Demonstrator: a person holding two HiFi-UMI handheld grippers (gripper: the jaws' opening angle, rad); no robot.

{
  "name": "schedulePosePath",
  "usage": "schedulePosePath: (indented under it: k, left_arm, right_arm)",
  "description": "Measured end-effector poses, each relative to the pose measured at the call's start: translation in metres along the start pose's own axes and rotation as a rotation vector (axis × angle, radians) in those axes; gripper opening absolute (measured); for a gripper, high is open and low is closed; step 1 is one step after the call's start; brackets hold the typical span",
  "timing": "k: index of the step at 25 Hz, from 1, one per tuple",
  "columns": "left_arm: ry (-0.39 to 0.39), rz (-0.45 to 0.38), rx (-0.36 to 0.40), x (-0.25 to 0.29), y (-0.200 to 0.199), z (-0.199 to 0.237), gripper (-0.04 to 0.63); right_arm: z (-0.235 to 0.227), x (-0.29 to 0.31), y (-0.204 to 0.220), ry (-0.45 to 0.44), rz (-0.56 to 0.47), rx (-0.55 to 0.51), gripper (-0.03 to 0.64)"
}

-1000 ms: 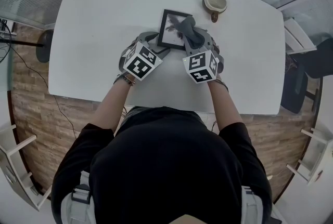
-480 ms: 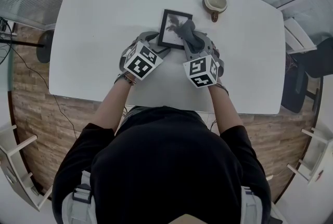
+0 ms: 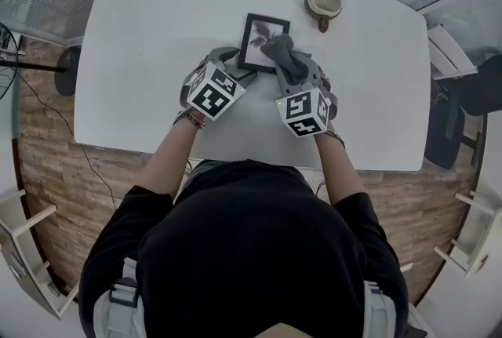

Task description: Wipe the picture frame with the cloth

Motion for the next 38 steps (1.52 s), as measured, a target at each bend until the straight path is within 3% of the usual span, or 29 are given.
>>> schedulePosePath:
  k: [16,38]
  left_arm:
    - [-0.001,0.0,-0.002,0.0,0.001,0.002,0.293]
    - [-0.002,0.003,-0.004,0.0,0.0,0.002,0.293]
  right_arm:
    - [0.01,-0.006,0.0,-0.033,0.012,0.009,0.121]
    - [0.016,-0.016,0.001,-0.089,-0.014,0.104,0.121]
Point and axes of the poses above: the fingertips, and each gripper's own axes: x forward along the fingers, z to its left, y out of its underside, the point moved 10 cm from there along -x, backward along the fingers, and after that the axes turned 15 degrees about -y, right-handed, at the moved point
